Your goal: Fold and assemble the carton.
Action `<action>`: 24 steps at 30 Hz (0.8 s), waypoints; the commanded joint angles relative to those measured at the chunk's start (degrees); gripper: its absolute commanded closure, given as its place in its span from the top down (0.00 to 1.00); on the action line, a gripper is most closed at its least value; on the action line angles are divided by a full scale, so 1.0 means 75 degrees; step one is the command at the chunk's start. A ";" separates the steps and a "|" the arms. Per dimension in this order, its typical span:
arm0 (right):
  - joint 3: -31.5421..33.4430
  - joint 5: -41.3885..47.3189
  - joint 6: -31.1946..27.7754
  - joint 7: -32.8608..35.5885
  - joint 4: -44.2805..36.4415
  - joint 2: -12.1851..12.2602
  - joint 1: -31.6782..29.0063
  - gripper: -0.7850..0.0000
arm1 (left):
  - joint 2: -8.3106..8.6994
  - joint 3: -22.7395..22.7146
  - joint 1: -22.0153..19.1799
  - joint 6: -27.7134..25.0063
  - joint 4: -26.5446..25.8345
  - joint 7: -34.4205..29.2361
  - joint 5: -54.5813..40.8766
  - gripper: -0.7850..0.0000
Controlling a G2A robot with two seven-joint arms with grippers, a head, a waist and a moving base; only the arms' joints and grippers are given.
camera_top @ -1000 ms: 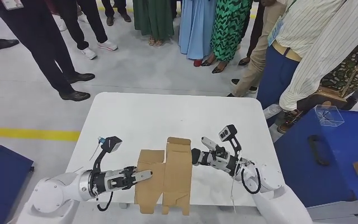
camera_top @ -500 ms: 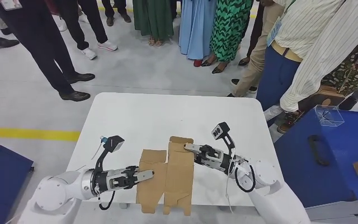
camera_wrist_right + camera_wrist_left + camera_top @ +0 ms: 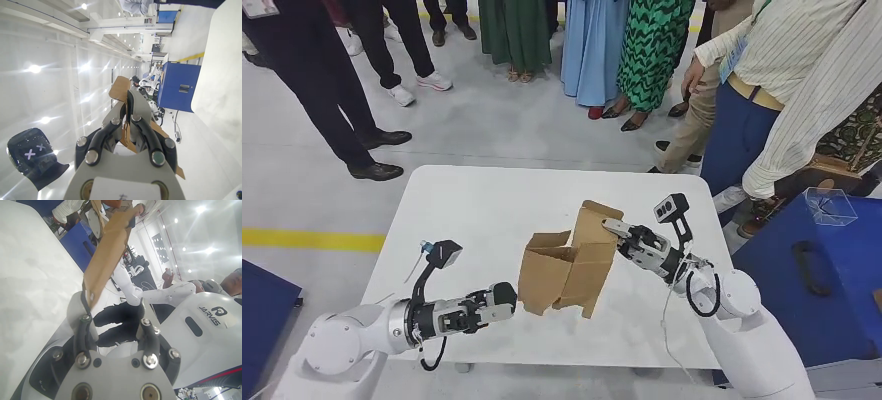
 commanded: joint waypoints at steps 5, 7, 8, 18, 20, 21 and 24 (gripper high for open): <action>0.0350 -0.0686 -0.0535 -0.0087 -0.0346 0.0043 -0.0266 0.00 | 0.0009 -0.0677 0.0249 -0.1232 -0.0253 0.1824 0.1440 1.00; 0.0354 -0.0875 -0.0648 -0.0100 -0.0464 0.0043 -0.0338 0.00 | -0.0007 -0.0835 0.0383 -0.1852 -0.0722 0.2514 0.2565 1.00; 0.0344 -0.0905 -0.0671 -0.0121 -0.0504 0.0039 -0.0368 0.00 | -0.0021 -0.0884 0.0488 -0.2129 -0.0929 0.2873 0.3259 1.00; 0.0085 -0.1035 -0.0744 -0.0302 -0.0709 -0.0035 -0.0430 0.00 | -0.0274 0.0294 0.0902 -0.2869 -0.2071 0.5826 0.9502 1.00; 0.0034 -0.1065 -0.0742 -0.0307 -0.0733 -0.0048 -0.0432 0.00 | -0.0292 0.0565 0.0807 -0.2709 -0.1966 0.5828 0.9749 1.00; 0.0012 -0.1065 -0.0734 -0.0302 -0.0749 -0.0055 -0.0431 0.00 | -0.0299 0.0668 0.0746 -0.2625 -0.1947 0.5812 0.9831 1.00; -0.0014 -0.1079 -0.0722 -0.0311 -0.0786 -0.0069 -0.0424 0.00 | -0.0303 0.0863 0.0616 -0.2475 -0.1904 0.5694 0.9795 1.00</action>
